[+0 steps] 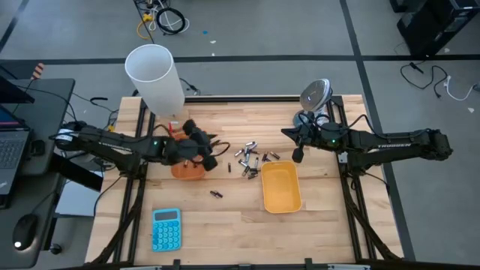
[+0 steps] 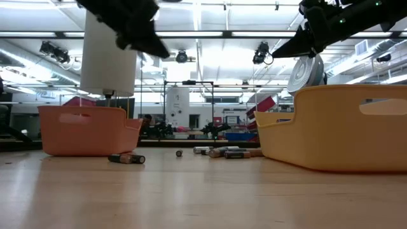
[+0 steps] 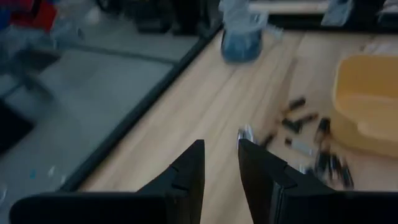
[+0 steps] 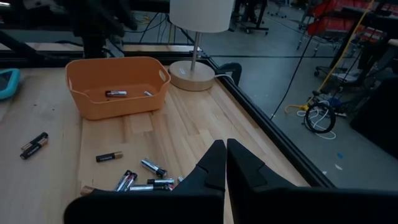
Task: Sort batteries
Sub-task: Put the silver battery into the orange bin
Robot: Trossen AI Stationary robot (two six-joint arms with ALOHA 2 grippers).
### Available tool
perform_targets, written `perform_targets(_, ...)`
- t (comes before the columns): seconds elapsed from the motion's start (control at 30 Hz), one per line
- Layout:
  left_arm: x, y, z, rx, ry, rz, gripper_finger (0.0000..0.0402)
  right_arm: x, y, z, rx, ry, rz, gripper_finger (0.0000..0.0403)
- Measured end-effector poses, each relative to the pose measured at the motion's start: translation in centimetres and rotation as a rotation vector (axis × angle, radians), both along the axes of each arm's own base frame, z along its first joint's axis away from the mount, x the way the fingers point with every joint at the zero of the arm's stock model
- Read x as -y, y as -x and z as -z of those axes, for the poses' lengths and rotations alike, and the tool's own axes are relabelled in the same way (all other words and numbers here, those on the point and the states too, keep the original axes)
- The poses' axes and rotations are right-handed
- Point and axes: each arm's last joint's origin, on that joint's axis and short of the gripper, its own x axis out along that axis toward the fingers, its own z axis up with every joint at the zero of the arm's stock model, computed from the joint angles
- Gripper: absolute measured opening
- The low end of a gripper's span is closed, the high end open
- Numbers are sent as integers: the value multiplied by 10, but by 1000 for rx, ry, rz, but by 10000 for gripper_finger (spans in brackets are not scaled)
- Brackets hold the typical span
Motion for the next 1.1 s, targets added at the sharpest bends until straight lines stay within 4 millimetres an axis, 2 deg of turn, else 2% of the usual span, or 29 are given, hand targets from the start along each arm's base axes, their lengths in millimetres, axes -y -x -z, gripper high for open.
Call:
perform_targets(0.1, -8, -13, 1, 21, -43, 52, 99, 0, 0, 0, -4, 0, 0, 3)
perform_targets(0.23, -20, -31, 13, 12, -54, 91, 99, 0, 0, 1, -7, -1, 0, 3)
perform_targets(0.37, -30, -49, 35, -14, -52, 98, 99, 0, 0, 1, -7, -1, 0, 3)
perform_targets(0.57, -44, -71, 78, -93, -18, 111, 99, 0, 0, 1, -3, -9, 3, 3)
perform_targets(0.77, -51, -82, 107, -142, 51, 198, 99, 0, 0, 1, -1, -12, 3, 3)
perform_targets(1.1, -60, -90, 132, -165, 102, 283, 99, 0, 0, 1, -2, -11, 3, 3)
